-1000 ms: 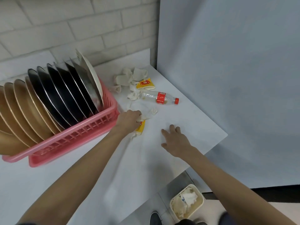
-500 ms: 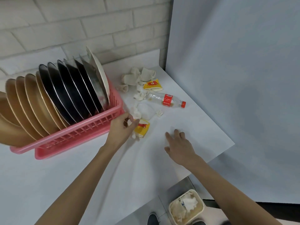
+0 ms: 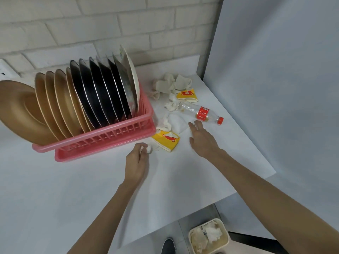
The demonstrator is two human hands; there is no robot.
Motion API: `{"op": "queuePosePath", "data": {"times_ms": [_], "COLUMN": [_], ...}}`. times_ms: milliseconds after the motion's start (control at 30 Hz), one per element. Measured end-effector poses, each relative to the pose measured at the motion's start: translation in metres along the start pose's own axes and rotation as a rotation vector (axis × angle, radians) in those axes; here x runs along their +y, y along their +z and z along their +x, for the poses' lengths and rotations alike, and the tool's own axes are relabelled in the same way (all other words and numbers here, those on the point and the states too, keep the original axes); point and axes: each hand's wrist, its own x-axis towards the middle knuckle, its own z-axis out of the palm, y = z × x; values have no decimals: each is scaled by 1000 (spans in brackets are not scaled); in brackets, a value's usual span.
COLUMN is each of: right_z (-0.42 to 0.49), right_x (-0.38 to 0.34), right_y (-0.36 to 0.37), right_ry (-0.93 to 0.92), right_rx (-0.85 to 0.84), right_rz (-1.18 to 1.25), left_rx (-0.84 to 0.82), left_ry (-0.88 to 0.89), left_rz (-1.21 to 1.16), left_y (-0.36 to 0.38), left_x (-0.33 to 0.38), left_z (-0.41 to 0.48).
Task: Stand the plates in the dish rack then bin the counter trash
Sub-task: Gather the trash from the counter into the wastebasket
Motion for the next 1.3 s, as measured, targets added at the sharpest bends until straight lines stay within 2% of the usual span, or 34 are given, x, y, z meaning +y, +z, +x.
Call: {"op": "queuePosePath", "data": {"times_ms": [100, 400, 667, 833, 967, 1100, 1233, 1300], "right_z": [6, -12, -40, -62, -74, -86, -104, -112], "right_x": [2, 16, 2, -17, -25, -25, -19, -14], "right_y": [6, 15, 25, 16, 13, 10, 4, 0], "right_ry": [-5, -37, 12, 96, 67, 74, 124, 111], "right_rx": [-31, -18, 63, -7, -90, -131, -111, -106], "right_rz": [15, 220, 520, 674, 721, 684, 792, 761], "left_rx": [80, 105, 85, -3, -113, -176, -259, -291], "left_ry": [-36, -13, -115, -132, -186, -90, -248, -234], "left_rz": [-51, 47, -233, -326, -389, -283, -441, -443], "left_y": [5, 6, -1, 3, 12, 22, 34, 38], "left_x": [-4, -7, 2, 18, 26, 31, 44, 52], "left_z": [-4, -1, -3, -9, -14, -20, -30, -35]}}
